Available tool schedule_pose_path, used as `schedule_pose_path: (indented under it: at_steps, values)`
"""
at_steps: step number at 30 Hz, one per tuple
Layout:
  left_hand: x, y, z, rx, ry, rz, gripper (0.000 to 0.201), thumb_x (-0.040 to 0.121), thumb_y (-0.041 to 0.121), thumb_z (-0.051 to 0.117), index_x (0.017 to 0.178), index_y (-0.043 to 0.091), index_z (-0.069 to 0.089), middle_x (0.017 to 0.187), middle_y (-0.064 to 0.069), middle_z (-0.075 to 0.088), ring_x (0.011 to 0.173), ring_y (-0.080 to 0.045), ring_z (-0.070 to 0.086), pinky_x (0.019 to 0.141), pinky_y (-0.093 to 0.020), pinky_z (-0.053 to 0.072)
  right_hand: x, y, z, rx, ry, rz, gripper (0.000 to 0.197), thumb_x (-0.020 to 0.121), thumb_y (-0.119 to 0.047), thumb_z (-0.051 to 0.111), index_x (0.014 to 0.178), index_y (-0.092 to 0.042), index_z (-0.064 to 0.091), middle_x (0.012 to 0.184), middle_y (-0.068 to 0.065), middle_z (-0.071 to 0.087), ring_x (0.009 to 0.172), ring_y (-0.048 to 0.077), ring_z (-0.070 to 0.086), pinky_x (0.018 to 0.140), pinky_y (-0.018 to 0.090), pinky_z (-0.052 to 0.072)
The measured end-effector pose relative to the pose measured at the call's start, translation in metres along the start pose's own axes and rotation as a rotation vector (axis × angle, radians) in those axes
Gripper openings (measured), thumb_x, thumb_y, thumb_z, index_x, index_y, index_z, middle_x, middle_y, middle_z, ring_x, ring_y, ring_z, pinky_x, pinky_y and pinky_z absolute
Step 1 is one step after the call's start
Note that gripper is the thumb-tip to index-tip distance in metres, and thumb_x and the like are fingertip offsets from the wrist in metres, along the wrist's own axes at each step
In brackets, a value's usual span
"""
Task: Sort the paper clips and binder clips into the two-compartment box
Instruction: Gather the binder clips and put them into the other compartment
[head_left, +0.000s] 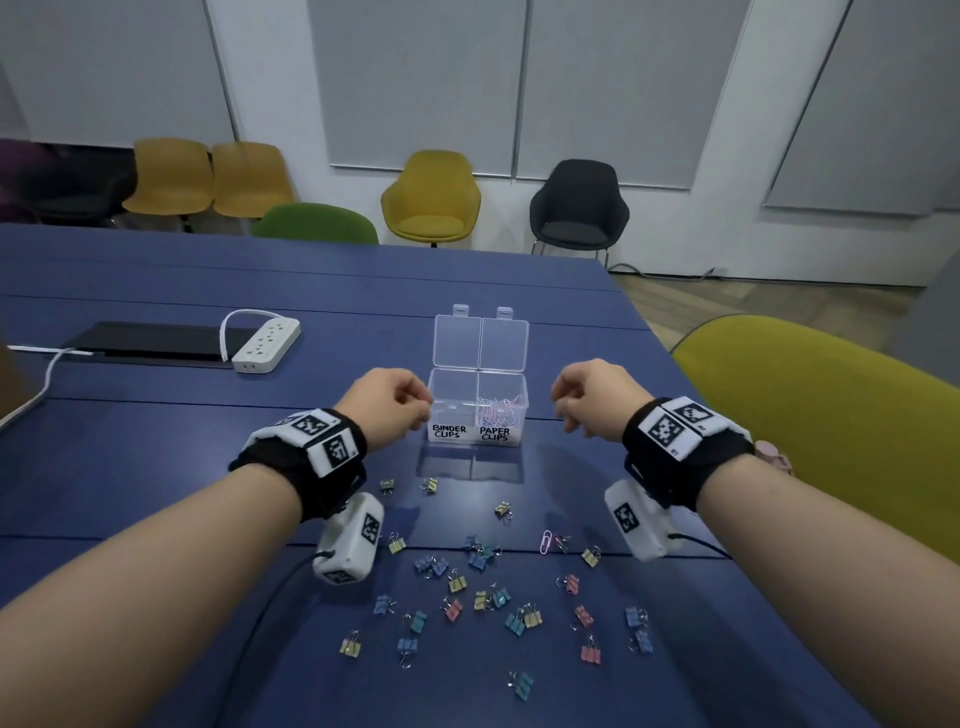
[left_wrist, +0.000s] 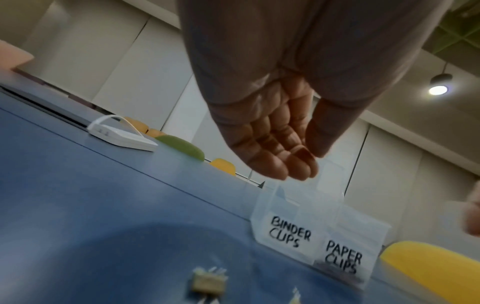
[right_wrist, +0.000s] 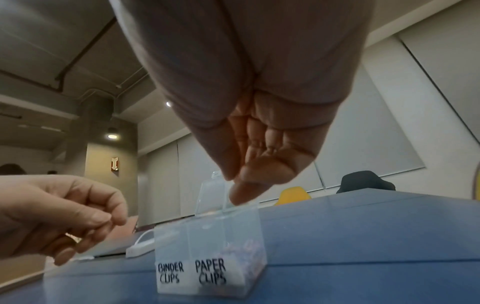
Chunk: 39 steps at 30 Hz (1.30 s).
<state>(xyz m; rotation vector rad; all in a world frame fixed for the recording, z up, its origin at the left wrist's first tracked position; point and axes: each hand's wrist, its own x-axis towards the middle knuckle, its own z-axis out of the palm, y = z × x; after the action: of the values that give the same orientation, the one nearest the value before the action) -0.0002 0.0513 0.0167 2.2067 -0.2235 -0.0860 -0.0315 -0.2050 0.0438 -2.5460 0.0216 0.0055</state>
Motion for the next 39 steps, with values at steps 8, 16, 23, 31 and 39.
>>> schedule_pose_path:
  at_steps: [8, 16, 23, 31, 39]
  values:
    - [-0.026, -0.010, 0.001, 0.387, -0.094, 0.004, 0.003, 0.083, 0.019, 0.065, 0.082, 0.020, 0.062, 0.085, 0.001, 0.066, 0.076, -0.014, 0.060, 0.074, -0.026, 0.048, -0.051, 0.006, 0.039, -0.474, -0.458, -0.120, 0.023, 0.078, -0.022, 0.072, 0.100, -0.018, 0.067, 0.096, -0.001, 0.068, 0.081, 0.015, 0.060, 0.074, 0.024, 0.050]
    - [-0.032, -0.033, 0.005, 0.586, -0.196, -0.106, 0.042, 0.077, 0.024, 0.074, 0.116, 0.018, 0.059, 0.126, -0.003, 0.054, 0.112, -0.021, 0.056, 0.095, -0.031, 0.047, -0.047, -0.005, 0.062, -0.605, -0.494, -0.187, 0.012, 0.081, -0.009, 0.065, 0.093, -0.013, 0.066, 0.092, 0.006, 0.062, 0.084, 0.025, 0.057, 0.071, 0.030, 0.046]
    - [-0.023, -0.044, 0.007, 0.605, -0.207, -0.149, 0.040, 0.077, 0.023, 0.074, 0.114, 0.019, 0.059, 0.122, -0.002, 0.060, 0.108, -0.020, 0.059, 0.090, -0.028, 0.049, -0.031, -0.010, 0.052, -0.404, -0.445, -0.235, 0.009, 0.085, -0.013, 0.060, 0.081, -0.020, 0.058, 0.078, -0.007, 0.058, 0.072, 0.012, 0.053, 0.066, 0.021, 0.045]
    - [-0.018, -0.045, 0.009, 0.627, -0.249, -0.138, 0.036, 0.076, 0.026, 0.071, 0.109, 0.016, 0.062, 0.114, -0.003, 0.063, 0.102, -0.021, 0.061, 0.088, -0.031, 0.052, 0.038, -0.032, 0.032, 0.041, 0.183, -0.018, 0.007, 0.087, -0.016, 0.063, 0.086, -0.010, 0.067, 0.082, 0.004, 0.064, 0.077, 0.019, 0.056, 0.069, 0.024, 0.041]
    - [-0.034, -0.037, 0.005, 0.707, -0.370, -0.088, 0.051, 0.087, 0.052, 0.056, 0.121, 0.015, 0.060, 0.120, -0.004, 0.055, 0.108, -0.021, 0.057, 0.095, -0.033, 0.047, 0.011, -0.011, 0.017, -0.140, -0.059, 0.021, 0.007, 0.086, -0.014, 0.059, 0.091, -0.013, 0.064, 0.085, 0.010, 0.070, 0.073, 0.023, 0.064, 0.066, 0.029, 0.052]
